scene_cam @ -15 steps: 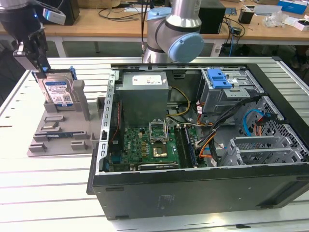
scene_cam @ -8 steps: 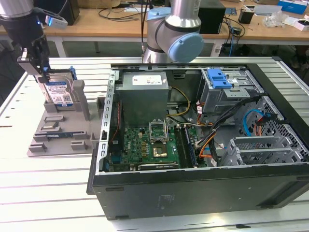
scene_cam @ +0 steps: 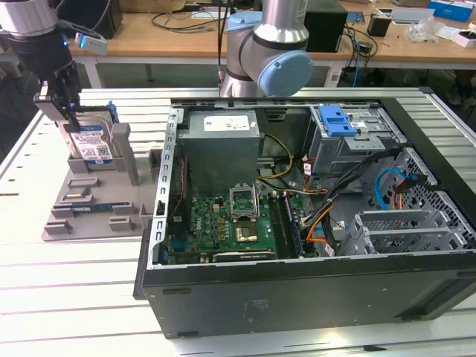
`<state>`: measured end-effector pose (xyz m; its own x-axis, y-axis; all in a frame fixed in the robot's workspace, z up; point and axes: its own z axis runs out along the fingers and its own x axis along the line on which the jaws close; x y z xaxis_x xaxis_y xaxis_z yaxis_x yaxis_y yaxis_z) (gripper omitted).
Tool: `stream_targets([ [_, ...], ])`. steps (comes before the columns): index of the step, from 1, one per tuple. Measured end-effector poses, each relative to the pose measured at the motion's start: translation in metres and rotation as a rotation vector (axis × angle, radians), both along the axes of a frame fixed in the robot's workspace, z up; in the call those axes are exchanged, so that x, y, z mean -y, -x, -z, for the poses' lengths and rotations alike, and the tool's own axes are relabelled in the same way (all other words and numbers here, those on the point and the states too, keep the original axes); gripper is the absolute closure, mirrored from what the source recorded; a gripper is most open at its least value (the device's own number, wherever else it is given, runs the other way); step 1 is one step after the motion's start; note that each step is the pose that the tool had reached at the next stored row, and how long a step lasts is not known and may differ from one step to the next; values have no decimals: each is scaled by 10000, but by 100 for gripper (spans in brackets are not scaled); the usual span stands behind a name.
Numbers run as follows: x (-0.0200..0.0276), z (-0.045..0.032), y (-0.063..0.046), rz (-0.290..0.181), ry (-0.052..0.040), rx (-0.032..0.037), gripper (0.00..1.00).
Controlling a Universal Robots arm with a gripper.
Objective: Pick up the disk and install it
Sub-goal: 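Pick up the disk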
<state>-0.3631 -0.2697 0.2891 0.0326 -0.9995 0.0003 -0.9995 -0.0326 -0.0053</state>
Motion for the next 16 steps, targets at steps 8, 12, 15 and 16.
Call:
stream_targets([
  [8,0,0,-5,1,3,1,53],
  [12,0,0,-6,1,0,0,63],
  [15,0,0,-8,1,1,0,63],
  [16,0,0,-8,1,0,0,63],
])
